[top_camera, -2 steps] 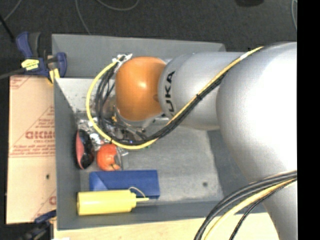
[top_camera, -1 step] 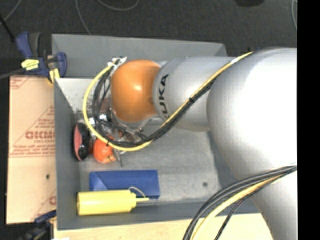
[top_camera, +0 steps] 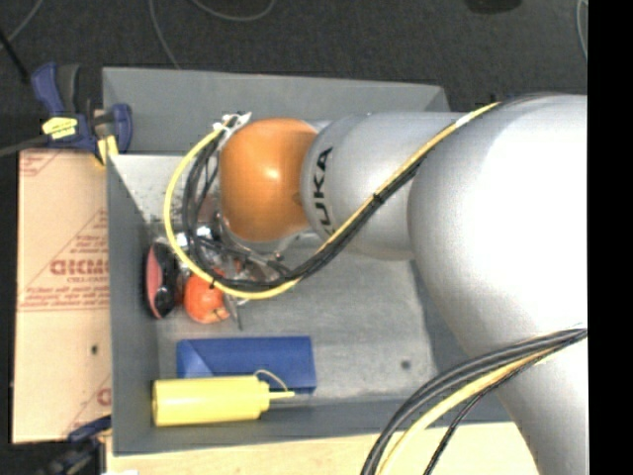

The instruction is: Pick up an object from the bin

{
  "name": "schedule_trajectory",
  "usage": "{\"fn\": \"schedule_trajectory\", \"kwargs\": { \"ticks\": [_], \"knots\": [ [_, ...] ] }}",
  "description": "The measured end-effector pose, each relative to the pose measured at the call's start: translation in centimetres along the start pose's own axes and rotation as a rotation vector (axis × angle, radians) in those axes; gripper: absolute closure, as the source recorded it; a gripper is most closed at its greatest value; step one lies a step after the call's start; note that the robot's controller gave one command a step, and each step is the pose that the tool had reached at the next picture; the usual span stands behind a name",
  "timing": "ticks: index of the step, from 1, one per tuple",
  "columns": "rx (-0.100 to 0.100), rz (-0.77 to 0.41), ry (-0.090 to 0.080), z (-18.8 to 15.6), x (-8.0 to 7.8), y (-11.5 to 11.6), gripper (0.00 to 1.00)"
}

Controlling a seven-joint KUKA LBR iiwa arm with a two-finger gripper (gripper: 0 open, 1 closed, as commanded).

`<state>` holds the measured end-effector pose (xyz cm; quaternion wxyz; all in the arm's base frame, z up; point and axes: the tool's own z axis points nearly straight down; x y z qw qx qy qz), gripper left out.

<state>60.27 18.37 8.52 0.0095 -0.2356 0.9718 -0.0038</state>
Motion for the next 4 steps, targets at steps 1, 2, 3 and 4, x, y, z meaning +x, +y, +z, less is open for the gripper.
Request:
{"fn": "schedule_trajectory", "kwargs": {
  "ticks": [1,2,3,4],
  "knots": [
    [0.0,0.002,0.0,0.0,0.0,0.0,1.0],
    [0.0,0.004,0.0,0.01,-0.01,0.0,1.0],
    [0.0,0.005,0.001,0.01,0.0,0.0,1.0],
    [-0.003,0.005,-0.003,0.43,0.09,0.18,0.0]
  ]
}}
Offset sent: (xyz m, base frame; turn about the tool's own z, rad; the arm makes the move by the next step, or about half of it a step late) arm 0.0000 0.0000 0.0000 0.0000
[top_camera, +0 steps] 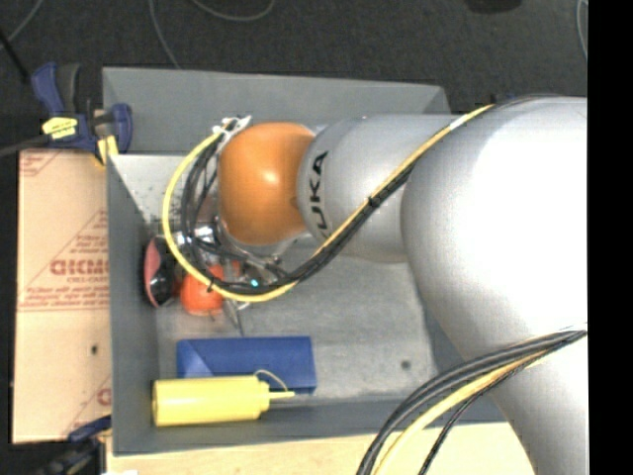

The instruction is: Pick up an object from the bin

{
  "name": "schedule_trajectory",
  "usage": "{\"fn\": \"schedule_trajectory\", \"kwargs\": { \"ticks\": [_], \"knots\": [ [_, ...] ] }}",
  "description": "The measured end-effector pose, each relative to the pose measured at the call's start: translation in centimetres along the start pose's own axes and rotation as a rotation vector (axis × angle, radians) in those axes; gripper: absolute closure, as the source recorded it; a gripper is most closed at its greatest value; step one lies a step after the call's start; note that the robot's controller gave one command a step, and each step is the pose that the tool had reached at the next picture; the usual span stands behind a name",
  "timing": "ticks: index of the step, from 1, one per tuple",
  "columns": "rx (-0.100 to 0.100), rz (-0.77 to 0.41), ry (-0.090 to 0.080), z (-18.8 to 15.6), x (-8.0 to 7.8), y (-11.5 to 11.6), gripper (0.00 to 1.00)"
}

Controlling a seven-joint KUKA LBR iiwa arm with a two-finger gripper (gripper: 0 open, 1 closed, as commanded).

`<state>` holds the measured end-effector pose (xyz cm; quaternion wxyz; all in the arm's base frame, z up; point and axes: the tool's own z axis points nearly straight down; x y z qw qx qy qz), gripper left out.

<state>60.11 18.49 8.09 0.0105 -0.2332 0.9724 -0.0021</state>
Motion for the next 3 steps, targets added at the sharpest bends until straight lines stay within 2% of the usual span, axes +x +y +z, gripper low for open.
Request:
{"fn": "schedule_trajectory", "kwargs": {
  "ticks": [1,3],
  "knots": [
    [-0.002,0.001,0.003,0.43,0.2,0.11,1.0],
    [0.0,-0.021,0.004,-0.1,0.32,0.46,1.0]
  ]
}}
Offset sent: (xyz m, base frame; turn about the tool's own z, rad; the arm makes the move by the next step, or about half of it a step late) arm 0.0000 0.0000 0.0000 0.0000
